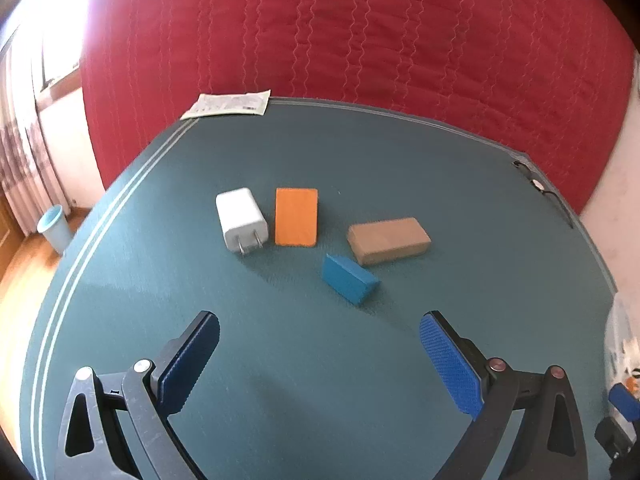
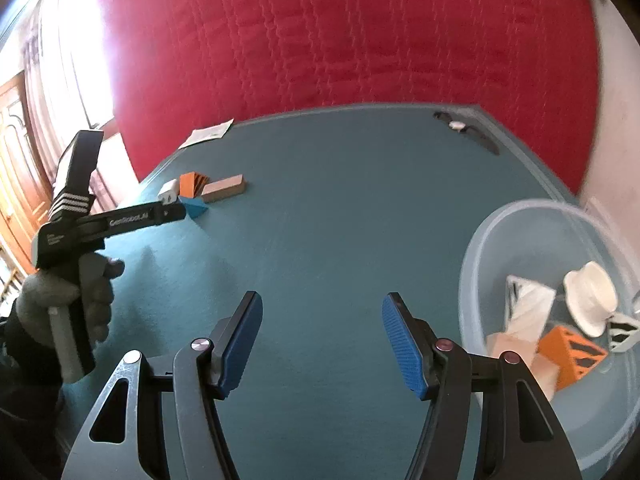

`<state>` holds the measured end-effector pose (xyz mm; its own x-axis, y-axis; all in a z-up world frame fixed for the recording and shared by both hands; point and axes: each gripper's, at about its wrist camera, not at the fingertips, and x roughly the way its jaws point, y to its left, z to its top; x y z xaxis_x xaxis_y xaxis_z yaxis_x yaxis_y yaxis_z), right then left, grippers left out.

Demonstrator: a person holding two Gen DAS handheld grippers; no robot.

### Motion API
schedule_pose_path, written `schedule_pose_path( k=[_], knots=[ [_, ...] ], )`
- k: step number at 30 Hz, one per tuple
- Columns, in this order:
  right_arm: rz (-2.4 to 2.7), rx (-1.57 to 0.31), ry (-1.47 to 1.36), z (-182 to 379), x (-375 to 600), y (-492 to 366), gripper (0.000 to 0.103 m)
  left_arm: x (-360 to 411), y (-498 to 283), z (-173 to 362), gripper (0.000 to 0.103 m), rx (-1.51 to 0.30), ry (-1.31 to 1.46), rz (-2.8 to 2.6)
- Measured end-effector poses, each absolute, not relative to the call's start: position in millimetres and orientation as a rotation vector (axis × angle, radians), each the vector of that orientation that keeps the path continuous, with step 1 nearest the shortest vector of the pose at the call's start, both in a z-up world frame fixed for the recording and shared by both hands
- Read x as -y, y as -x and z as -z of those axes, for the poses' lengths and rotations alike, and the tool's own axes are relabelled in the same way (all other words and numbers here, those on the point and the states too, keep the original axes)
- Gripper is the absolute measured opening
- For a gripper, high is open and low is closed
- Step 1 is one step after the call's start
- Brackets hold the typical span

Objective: Organize rigid objects
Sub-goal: 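Withdraw both open grippers from the bowl toward the remaining blocks, then close the left gripper on the blue rectangular block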

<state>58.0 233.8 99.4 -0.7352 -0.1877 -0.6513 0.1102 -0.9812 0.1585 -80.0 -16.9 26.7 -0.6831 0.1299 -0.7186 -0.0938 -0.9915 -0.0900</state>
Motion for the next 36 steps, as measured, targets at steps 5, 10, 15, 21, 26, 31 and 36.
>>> schedule_pose_path(
  k=[5, 10, 15, 21, 26, 31, 36],
  knots=[
    [2.762, 0.182, -1.094, -94, -234, -54, 0.064, 12, 93, -22, 0.093, -0.044, 1.17, -2.779],
    [2.752, 0.18, -1.122, -90, -232, -51, 0.064, 12, 108, -13, 0.07, -0.033, 1.23, -2.715],
    [2.741, 0.179, -1.147, -85, -228, -47, 0.064, 7, 114, -14, 0.066, -0.068, 1.21, -2.689],
    [2.736, 0.163, -1.157, -82, -223, -46, 0.064, 0, 119, -15, 0.05, -0.12, 1.192, -2.665],
    [2.727, 0.163, -1.177, -80, -219, -42, 0.064, 5, 115, -16, 0.034, -0.06, 1.176, -2.655],
    [2.704, 0.176, -1.197, -79, -211, -29, 0.064, 10, 109, -19, 0.034, -0.013, 1.155, -2.673],
    [2.665, 0.187, -1.217, -78, -196, -5, 0.064, 18, 96, -23, 0.034, -0.009, 1.128, -2.727]
  ],
)
